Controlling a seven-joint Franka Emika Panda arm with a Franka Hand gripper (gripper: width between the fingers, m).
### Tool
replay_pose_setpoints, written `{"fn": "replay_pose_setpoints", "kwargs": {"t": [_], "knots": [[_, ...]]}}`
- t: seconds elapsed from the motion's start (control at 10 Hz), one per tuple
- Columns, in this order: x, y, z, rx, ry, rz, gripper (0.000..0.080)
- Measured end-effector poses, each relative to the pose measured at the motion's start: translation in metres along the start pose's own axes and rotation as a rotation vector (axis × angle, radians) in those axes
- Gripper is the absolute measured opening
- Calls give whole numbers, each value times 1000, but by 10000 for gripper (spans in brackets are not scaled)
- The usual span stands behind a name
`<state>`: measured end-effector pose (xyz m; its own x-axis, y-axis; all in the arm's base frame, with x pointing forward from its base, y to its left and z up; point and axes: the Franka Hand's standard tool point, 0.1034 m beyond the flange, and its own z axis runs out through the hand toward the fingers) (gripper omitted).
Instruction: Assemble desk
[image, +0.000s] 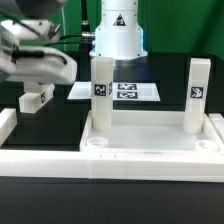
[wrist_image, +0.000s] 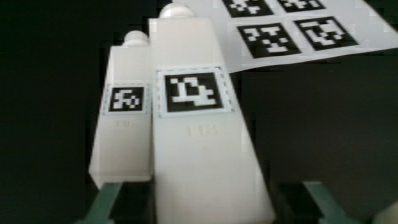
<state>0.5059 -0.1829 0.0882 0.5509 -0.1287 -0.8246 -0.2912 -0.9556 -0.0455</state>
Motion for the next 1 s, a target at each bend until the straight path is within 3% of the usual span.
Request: {"fn": "replay_pose_setpoints", "kwargs": {"t": [0.1, 0.3, 0.4, 0.6, 0.8, 0.9, 1.0], "knots": [[9, 2, -4, -10, 55, -3, 294], [9, 2, -2, -9, 54, -2, 294], [21, 3, -15, -27, 157, -9, 295], [2, -4, -38, -16, 250, -18, 295], [-9, -16, -73, -6, 385, -21, 295], [-15, -19, -79, -5, 413, -28, 295], [-3, -15, -87, -32, 534, -64, 295]]}}
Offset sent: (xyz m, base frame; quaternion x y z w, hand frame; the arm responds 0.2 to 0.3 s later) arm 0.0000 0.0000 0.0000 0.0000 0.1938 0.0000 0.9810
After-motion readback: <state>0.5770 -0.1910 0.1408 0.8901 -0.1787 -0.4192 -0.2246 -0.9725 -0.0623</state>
